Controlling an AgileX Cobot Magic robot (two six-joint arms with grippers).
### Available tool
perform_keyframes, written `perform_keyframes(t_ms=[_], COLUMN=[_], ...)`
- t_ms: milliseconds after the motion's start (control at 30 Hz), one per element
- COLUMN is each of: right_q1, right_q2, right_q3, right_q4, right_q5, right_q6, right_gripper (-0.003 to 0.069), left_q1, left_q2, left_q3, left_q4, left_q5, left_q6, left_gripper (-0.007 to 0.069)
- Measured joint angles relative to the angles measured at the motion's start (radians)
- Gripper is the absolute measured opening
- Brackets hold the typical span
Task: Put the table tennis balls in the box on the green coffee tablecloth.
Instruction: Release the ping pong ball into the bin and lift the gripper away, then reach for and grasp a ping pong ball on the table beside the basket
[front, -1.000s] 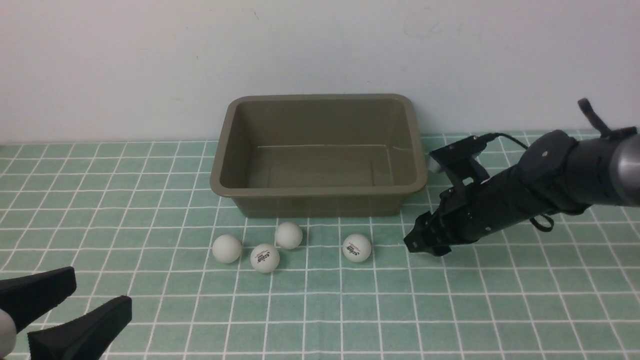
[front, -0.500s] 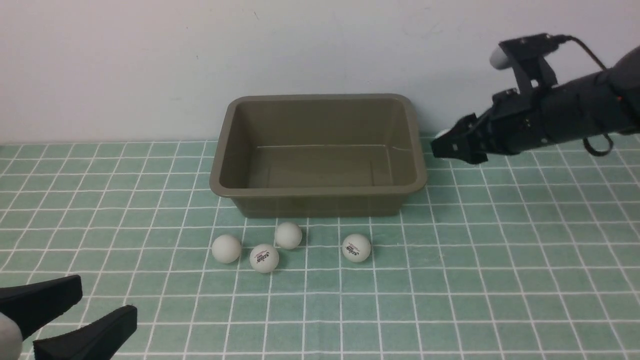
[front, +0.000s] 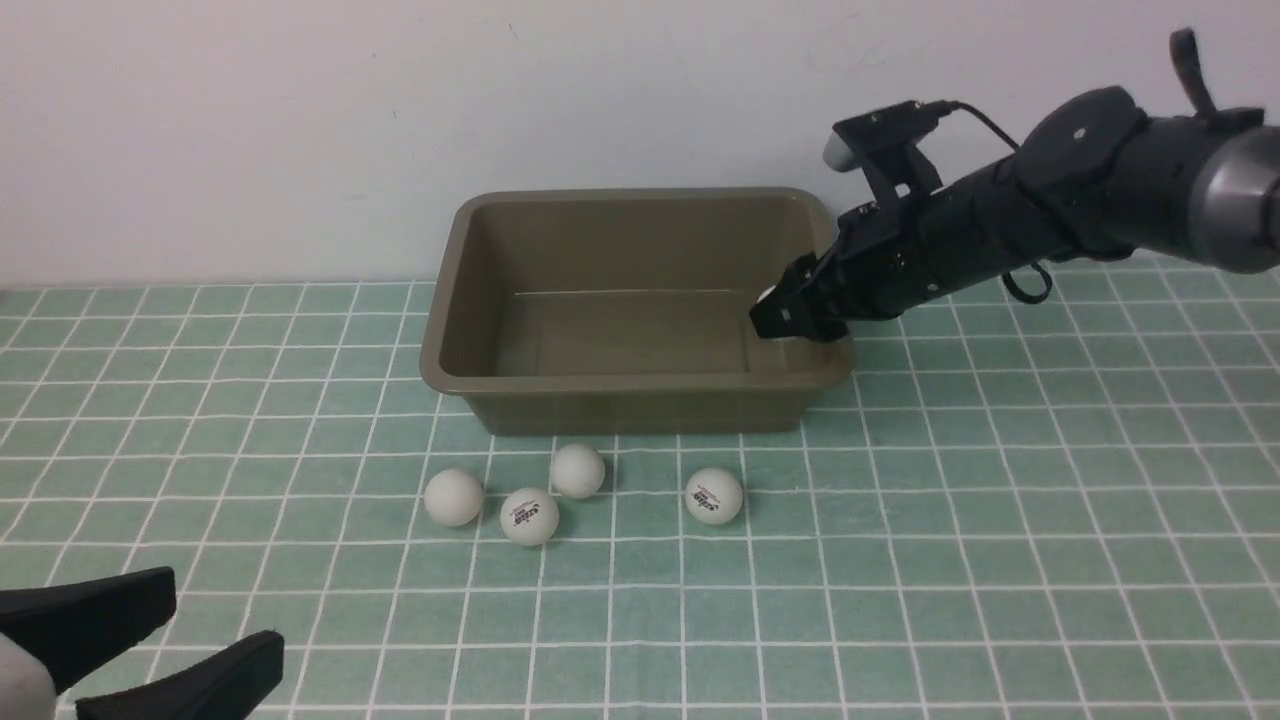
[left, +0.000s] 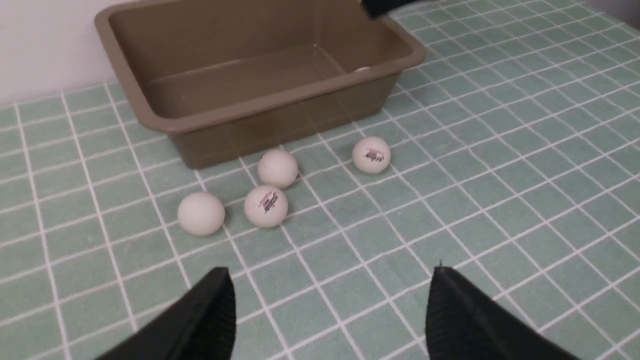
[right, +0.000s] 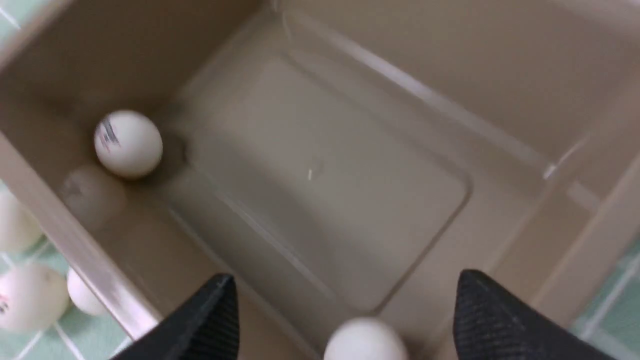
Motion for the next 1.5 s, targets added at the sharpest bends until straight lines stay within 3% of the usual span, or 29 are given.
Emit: perform_keyframes(t_ms=[500,933,1500], right_q1=[0.000,0.000,0.000], right_q2=[-0.357,-0.467,-0.467], right_q3=[0.000,0.000,0.000], right_q4=[-0.095,-0.100,-0.106], right_q5=[0.049,0.160,0.249], right_q6=[0.011,0.044,0.100], right_gripper=[0.0519,0.0519,0.0519], left_q1=[0.000,0.000,0.000], left_q2=[0.348,0.825,1.215], left_q3=[-0.053,-0.279,-0.540], left_q4=[0.067,0.055,0.040], left_q5=[-0.145,-0.176,-0.097], left_q6=[-0.024,0.241,0.262], left_gripper=[0.0461,0.0461,0.0461])
